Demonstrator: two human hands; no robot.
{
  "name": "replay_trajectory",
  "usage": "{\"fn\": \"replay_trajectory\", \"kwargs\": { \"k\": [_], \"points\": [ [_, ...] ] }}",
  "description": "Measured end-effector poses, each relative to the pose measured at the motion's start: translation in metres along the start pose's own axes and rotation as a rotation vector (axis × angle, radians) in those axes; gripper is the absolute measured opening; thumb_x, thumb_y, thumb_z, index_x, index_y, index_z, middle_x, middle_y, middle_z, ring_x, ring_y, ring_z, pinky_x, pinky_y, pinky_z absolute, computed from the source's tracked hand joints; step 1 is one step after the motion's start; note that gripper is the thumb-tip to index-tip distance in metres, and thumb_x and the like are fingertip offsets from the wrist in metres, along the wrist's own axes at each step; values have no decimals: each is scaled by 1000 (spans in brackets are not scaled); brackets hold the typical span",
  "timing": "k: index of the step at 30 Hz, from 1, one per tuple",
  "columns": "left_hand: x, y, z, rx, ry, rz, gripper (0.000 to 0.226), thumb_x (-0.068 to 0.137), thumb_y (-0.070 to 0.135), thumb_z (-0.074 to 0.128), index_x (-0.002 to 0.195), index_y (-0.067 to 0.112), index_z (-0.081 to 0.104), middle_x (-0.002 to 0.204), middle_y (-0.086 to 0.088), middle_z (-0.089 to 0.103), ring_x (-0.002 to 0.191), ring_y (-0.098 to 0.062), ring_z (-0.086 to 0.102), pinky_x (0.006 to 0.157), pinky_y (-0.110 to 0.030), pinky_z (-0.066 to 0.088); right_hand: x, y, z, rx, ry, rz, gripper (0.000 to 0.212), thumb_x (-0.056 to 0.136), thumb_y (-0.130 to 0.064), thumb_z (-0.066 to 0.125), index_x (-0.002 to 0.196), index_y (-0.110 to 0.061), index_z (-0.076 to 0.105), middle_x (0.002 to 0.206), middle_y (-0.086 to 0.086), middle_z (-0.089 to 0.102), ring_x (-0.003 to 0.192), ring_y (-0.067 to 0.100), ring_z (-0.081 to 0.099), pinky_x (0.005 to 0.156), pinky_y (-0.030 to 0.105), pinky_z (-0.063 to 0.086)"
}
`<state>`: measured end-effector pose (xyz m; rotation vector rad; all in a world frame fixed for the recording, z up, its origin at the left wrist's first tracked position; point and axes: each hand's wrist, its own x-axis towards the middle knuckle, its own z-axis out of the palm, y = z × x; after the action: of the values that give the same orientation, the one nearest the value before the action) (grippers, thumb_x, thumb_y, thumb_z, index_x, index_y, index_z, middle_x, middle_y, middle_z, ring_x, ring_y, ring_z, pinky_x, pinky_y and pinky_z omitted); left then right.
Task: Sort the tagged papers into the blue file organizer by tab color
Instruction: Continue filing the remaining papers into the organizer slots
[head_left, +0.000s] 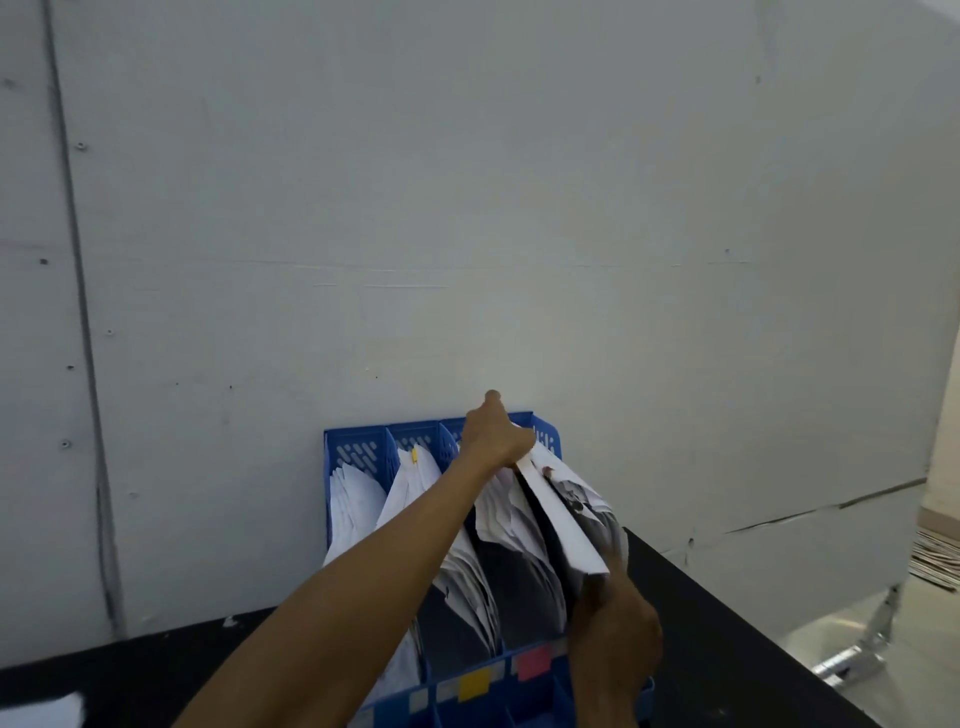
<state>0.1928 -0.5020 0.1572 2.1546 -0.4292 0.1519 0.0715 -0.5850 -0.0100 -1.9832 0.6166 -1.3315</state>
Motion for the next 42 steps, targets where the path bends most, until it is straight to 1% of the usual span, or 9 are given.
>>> {"fn": "replay_trajectory", "kwargs": {
  "k": [6,9,11,15,19,29,32,35,42],
  "points": [
    [4,1,11,7,170,46,68,88,13,62,142,7,23,82,0,46,71,-10,45,65,-28,39,2,0,5,85,30,-57,14,87,-18,66,94,-7,72,69,8,68,59,20,64,55,29,52],
    [1,3,17,-45,113,2,77,90,19,58,149,9,11,115,-13,49,94,-23,50,71,-29,37,5,10,13,-32,-128,64,11,90,-7,61,83,-3,69,73,13,67,67,28,65,64,37,55],
    [1,3,17,27,147,10,64,87,15,59,141,8,24,121,-17,50,95,-25,51,69,-31,39,3,8,14,9,-125,89,10,91,-8,59,88,-4,68,80,13,69,74,29,66,70,39,56],
    [5,3,16,91,251,48,39,87,1,59,121,5,41,109,-16,55,95,-27,58,66,-30,44,1,-2,9,172,60,-38,13,87,-13,66,93,-2,71,74,8,67,62,15,63,56,22,52],
    [5,-10,23,96,268,44,16,93,4,53,109,1,49,111,-18,56,98,-28,57,66,-29,39,-1,0,9,158,-23,-94,22,88,-24,59,82,-6,70,65,-1,63,54,4,57,51,5,42],
    [12,-19,7,-32,392,22,30,89,1,59,118,0,52,109,-15,56,82,-16,44,69,-25,40,-6,-15,11,135,161,-238,34,88,-29,54,90,-1,72,79,8,71,64,15,66,56,30,57],
    [18,-22,6,-11,361,2,15,87,1,60,101,5,57,93,-5,52,78,-14,45,56,-22,37,-5,-9,16,52,43,-148,28,88,-31,55,83,-10,73,73,0,67,64,8,59,57,24,49],
    [22,-26,8,-46,342,39,8,87,5,62,81,10,60,75,3,55,69,-11,50,43,-8,31,-6,4,21,-9,-40,-86,7,80,-1,72,79,-8,73,66,2,64,58,20,62,57,27,48],
    [24,-25,12,-138,368,118,23,91,17,62,104,0,70,103,-13,71,95,-22,66,74,-20,46,7,-11,4,-198,71,-201,28,66,4,80,92,-4,74,61,7,59,55,13,38,46,22,33]
  ]
}}
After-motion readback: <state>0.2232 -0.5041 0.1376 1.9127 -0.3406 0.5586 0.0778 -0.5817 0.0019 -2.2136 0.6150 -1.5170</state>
